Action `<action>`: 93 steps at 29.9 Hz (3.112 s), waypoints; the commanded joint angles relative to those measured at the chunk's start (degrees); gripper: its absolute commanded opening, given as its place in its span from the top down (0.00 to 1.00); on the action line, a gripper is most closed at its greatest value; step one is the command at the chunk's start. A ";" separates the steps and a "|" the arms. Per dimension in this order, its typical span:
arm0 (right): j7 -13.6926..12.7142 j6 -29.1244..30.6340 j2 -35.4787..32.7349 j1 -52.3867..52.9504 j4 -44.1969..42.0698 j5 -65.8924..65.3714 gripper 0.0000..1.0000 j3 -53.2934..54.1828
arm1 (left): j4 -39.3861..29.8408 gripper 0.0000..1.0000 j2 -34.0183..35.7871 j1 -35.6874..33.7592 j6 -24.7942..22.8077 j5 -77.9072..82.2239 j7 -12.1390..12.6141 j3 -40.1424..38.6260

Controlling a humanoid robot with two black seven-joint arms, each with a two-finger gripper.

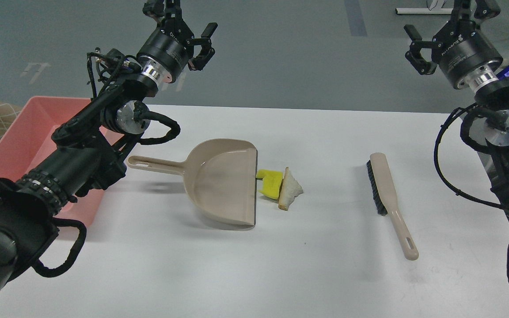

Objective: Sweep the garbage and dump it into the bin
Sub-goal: 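Raise the left arm and move it toward the dustpan handle, then lower the left gripper and grasp the beige dustpan handle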

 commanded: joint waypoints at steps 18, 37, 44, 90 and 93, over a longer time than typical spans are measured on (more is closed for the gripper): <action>-0.01 0.00 -0.14 0.23 -0.05 -0.04 0.00 -0.21 | -23.65 0.01 15.20 2.63 6.38 10.10 0.20 6.32; -0.01 0.00 -1.11 -0.21 -0.05 0.04 0.00 -0.30 | -60.68 0.01 45.71 26.44 26.24 38.56 0.73 10.62; -0.01 0.00 -1.02 -0.74 -0.05 0.04 0.00 -0.39 | -60.59 0.01 44.40 39.79 33.88 50.00 0.73 10.62; -0.01 -0.09 -1.20 -0.83 -0.05 -0.04 0.00 -0.39 | -33.44 0.02 20.49 39.02 38.99 32.87 6.18 9.83; -0.01 -0.09 -1.28 -0.83 -0.05 -0.04 0.00 -0.39 | -32.47 0.04 19.44 38.58 39.26 32.87 6.36 9.74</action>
